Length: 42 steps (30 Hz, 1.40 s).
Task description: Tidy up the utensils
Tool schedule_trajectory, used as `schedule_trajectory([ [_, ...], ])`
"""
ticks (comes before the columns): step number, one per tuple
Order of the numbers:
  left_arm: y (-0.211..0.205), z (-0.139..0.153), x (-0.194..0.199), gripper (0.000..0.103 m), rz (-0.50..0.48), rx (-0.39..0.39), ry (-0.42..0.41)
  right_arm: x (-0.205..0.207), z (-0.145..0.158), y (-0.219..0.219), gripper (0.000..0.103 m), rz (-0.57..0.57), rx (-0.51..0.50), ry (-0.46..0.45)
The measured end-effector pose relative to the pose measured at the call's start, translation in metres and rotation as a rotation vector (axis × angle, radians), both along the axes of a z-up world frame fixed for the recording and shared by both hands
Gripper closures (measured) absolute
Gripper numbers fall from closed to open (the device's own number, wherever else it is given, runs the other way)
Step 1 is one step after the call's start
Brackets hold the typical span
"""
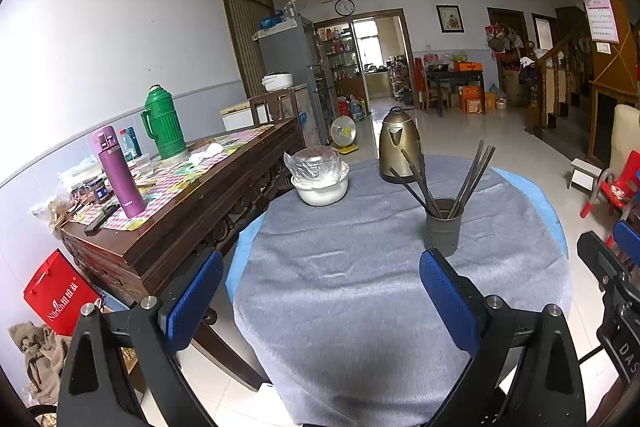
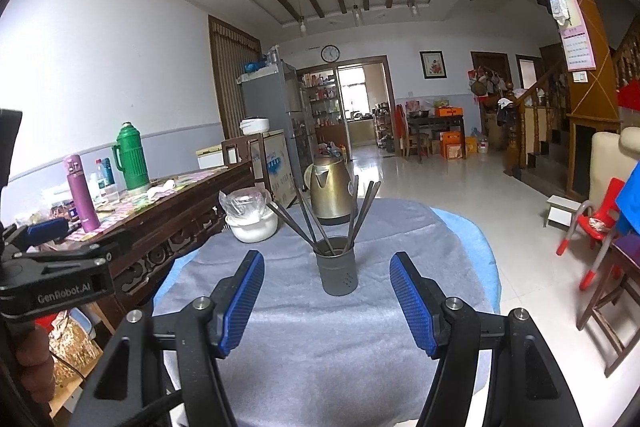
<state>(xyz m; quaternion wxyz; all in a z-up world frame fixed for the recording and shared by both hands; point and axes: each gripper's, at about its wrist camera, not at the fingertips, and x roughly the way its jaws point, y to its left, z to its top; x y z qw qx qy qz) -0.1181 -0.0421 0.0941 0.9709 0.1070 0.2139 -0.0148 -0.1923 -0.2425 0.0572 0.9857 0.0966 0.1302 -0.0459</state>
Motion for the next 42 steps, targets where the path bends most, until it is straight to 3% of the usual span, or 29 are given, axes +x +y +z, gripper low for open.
schedule_trajectory([
  [12,0.029,-0.015,-0.001,0.005,0.026,0.008,0.032,0.008,-0.009,0.014,0.033,-0.015,0.023,0.029],
  [29,0.078,-0.026,0.004,0.005,0.069,-0.061,0.042,0.020,-0.009,0.059,0.033,-0.036,-0.056,0.063],
  [42,0.079,-0.025,0.003,0.005,0.065,-0.055,0.032,0.018,-0.007,0.065,0.033,-0.041,-0.072,0.059],
])
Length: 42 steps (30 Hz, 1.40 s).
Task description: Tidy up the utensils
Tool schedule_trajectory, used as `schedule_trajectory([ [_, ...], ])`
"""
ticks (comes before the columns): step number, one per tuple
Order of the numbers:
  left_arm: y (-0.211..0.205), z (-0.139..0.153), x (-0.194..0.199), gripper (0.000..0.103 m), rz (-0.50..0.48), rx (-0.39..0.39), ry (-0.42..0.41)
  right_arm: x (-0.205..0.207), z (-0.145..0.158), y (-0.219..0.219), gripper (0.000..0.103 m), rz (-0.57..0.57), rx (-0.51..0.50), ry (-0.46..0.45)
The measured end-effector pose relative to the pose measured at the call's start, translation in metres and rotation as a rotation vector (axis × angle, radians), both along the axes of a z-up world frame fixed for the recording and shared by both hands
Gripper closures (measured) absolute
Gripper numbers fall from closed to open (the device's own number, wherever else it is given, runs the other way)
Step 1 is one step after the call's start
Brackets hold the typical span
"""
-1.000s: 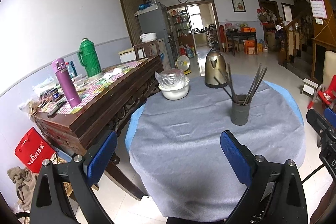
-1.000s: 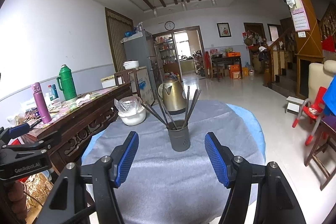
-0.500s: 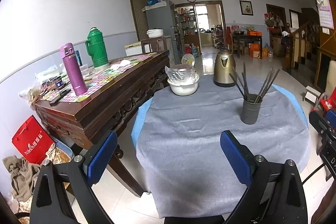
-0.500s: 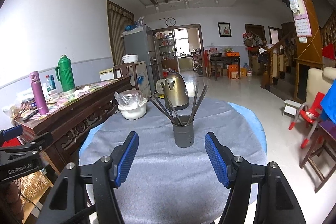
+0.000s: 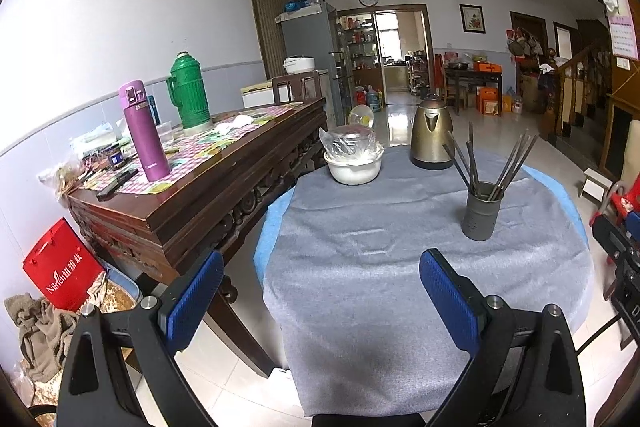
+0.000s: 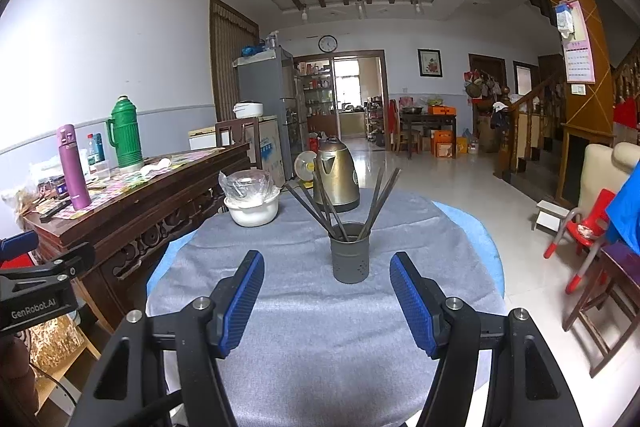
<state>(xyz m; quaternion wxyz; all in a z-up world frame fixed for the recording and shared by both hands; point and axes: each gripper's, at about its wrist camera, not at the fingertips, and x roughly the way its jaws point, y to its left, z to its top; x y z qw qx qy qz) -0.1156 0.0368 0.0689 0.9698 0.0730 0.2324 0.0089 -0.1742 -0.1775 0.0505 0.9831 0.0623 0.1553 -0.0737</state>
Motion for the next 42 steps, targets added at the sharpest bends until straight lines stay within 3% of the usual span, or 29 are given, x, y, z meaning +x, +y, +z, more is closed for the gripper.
schedule_trajectory([
  [20,-0.002,-0.002,-0.003,0.005,0.003,-0.003,0.002,0.000,-0.003,-0.001,0.033,0.001,0.000,0.003],
  [26,-0.003,0.002,0.006,0.005,0.010,-0.002,-0.010,0.023,-0.003,-0.007,0.033,0.005,0.012,0.025],
  [32,-0.017,0.009,0.041,0.005,-0.018,-0.017,0.024,0.043,0.004,-0.015,0.033,-0.008,-0.044,0.021],
  [42,-0.054,0.021,0.098,0.005,-0.084,-0.062,0.086,0.090,0.016,-0.052,0.033,-0.023,0.010,0.051],
])
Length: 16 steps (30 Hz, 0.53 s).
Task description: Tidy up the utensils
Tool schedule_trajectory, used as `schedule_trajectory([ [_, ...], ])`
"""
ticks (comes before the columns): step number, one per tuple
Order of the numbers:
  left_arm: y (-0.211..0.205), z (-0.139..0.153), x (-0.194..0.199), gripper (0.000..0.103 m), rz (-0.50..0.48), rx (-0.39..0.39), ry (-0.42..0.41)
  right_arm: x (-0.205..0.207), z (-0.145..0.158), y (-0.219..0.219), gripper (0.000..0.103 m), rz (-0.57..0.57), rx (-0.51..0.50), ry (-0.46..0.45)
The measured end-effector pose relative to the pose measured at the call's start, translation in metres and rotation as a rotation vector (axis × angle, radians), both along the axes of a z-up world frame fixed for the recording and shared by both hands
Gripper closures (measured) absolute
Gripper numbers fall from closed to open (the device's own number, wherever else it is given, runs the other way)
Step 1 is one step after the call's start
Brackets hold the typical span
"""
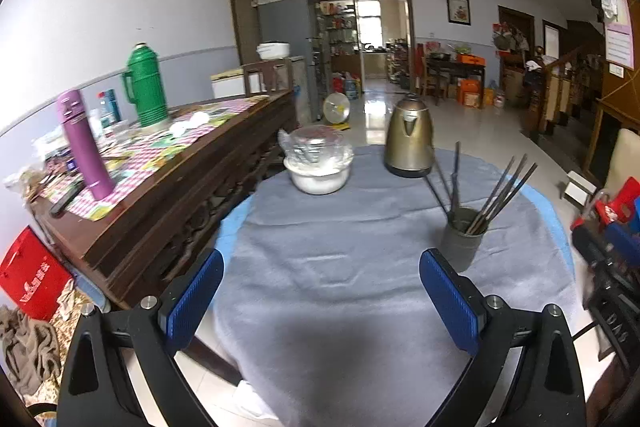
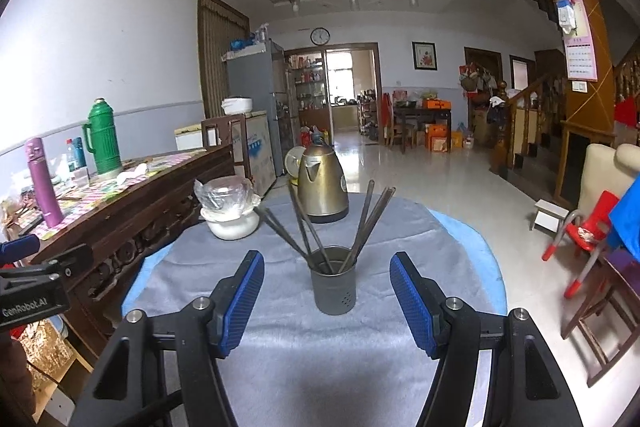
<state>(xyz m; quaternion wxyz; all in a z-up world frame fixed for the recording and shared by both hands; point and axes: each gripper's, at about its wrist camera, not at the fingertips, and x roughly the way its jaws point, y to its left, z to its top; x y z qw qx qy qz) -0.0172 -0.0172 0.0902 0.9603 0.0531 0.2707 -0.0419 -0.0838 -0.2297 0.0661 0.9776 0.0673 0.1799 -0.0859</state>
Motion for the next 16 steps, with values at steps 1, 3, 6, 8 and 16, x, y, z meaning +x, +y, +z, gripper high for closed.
schedule_trajectory([
  [1,-0.003,0.000,0.003,0.005,-0.007,-0.001,0.002,0.005,-0.001,-0.002,0.033,-0.001,0.010,0.006],
  [3,-0.013,0.001,0.012,0.005,-0.029,-0.002,0.008,0.015,-0.006,-0.011,0.033,-0.006,0.032,0.029],
  [6,-0.026,-0.001,0.026,0.005,-0.058,-0.004,0.020,0.026,-0.011,-0.021,0.033,-0.024,0.049,0.043],
  [8,-0.030,-0.005,0.034,0.005,-0.072,-0.009,0.036,0.032,-0.012,-0.025,0.033,-0.032,0.053,0.055],
  [16,-0.012,-0.059,0.085,0.005,-0.035,-0.045,0.127,0.070,-0.041,-0.035,0.033,-0.039,0.057,0.132],
])
